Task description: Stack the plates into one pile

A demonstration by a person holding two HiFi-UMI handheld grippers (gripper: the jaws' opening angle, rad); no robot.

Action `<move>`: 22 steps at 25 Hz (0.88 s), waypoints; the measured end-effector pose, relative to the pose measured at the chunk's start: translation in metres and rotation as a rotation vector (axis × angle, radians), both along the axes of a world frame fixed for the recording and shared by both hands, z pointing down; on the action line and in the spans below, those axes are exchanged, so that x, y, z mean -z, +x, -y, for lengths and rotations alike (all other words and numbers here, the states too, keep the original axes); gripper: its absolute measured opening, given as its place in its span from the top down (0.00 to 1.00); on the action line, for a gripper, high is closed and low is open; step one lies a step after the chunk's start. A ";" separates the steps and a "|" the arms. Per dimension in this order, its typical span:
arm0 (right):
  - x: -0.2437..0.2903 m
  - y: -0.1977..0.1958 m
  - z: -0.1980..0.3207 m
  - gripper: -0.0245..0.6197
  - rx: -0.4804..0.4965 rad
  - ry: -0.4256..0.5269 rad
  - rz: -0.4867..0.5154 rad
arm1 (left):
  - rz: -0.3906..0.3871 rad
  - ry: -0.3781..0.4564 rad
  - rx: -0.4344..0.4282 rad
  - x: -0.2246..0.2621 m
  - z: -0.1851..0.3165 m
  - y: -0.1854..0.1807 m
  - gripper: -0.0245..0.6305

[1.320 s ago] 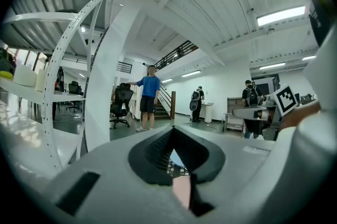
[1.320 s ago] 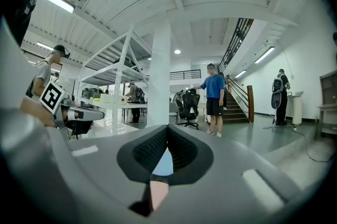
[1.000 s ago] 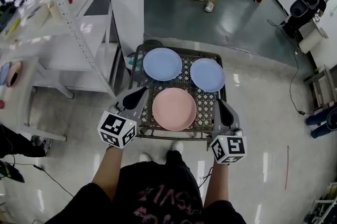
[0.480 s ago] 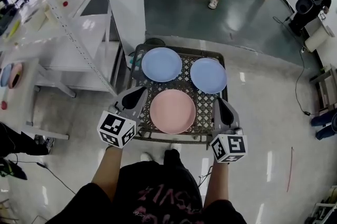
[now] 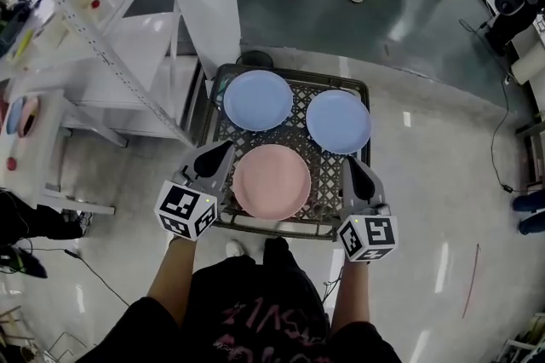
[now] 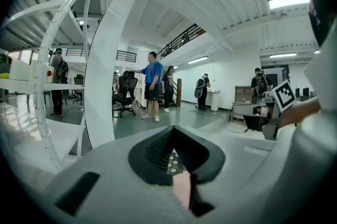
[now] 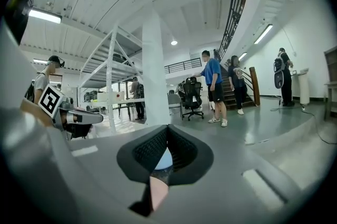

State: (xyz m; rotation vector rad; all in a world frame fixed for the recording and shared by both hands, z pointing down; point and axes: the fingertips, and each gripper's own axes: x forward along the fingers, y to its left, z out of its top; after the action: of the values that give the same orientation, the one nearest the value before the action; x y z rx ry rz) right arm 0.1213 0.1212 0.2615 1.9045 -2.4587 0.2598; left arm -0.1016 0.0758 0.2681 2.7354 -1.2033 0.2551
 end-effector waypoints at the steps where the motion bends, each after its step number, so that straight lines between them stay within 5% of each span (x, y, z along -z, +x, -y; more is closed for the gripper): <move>1: -0.004 0.004 0.004 0.95 0.007 -0.007 0.003 | 0.006 -0.005 0.004 -0.003 0.002 0.004 0.96; 22: -0.049 0.043 0.054 0.95 0.142 -0.112 0.057 | 0.096 -0.089 0.110 -0.035 0.029 0.040 0.96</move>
State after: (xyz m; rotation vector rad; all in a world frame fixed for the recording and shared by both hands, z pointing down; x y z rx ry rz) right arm 0.1639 0.0675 0.3104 1.6940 -2.5412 0.4432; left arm -0.0618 0.0464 0.3026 2.5976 -1.3283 0.4212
